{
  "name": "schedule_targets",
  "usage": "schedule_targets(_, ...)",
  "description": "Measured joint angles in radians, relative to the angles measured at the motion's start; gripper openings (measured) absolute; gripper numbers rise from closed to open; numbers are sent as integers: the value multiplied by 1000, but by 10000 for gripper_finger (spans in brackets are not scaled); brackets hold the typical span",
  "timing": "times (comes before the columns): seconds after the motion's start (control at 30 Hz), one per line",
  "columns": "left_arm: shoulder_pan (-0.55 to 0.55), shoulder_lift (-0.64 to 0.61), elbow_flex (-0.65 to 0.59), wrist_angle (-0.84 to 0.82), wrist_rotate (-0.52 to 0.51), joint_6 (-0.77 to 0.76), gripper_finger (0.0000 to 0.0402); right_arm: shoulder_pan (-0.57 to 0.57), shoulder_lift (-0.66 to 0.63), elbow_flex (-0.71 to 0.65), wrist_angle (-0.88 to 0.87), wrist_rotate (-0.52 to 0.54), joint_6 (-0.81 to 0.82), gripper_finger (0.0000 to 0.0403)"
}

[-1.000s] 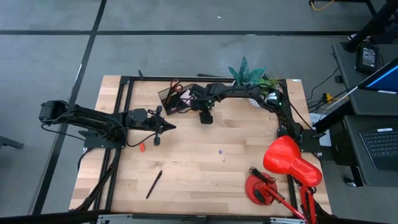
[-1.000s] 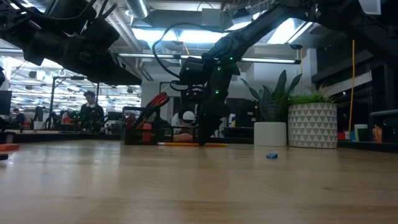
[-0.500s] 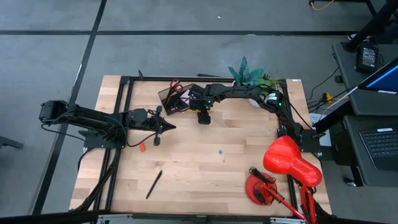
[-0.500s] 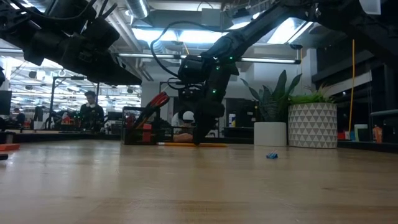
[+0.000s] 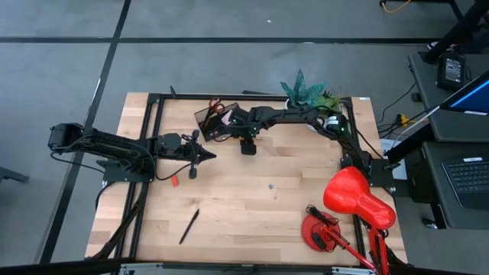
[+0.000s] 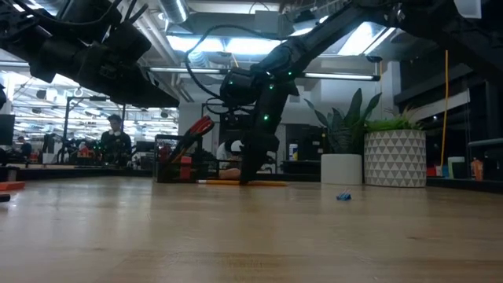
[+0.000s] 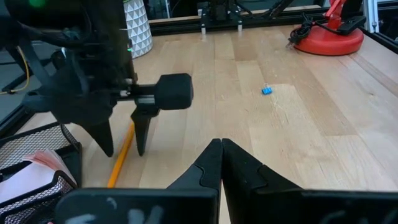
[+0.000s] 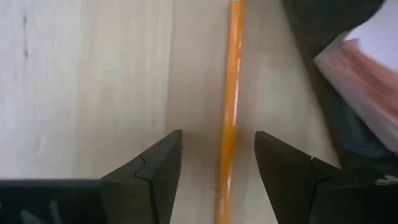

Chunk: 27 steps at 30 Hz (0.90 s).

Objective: Pick and place office supplies into organizer
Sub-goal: Put the pencil into the desk organizer

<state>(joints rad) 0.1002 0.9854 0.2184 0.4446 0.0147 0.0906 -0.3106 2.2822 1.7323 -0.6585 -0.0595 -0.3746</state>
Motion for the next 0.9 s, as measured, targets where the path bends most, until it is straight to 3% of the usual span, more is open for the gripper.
schedule_targets(0.3, 0, 0, 0, 0, 0, 0, 3, 0, 0, -1, -1, 10, 7, 198)
schedule_targets(0.9, 0, 0, 0, 0, 0, -2, 3, 14, 1, -2, -26, -6, 31, 130)
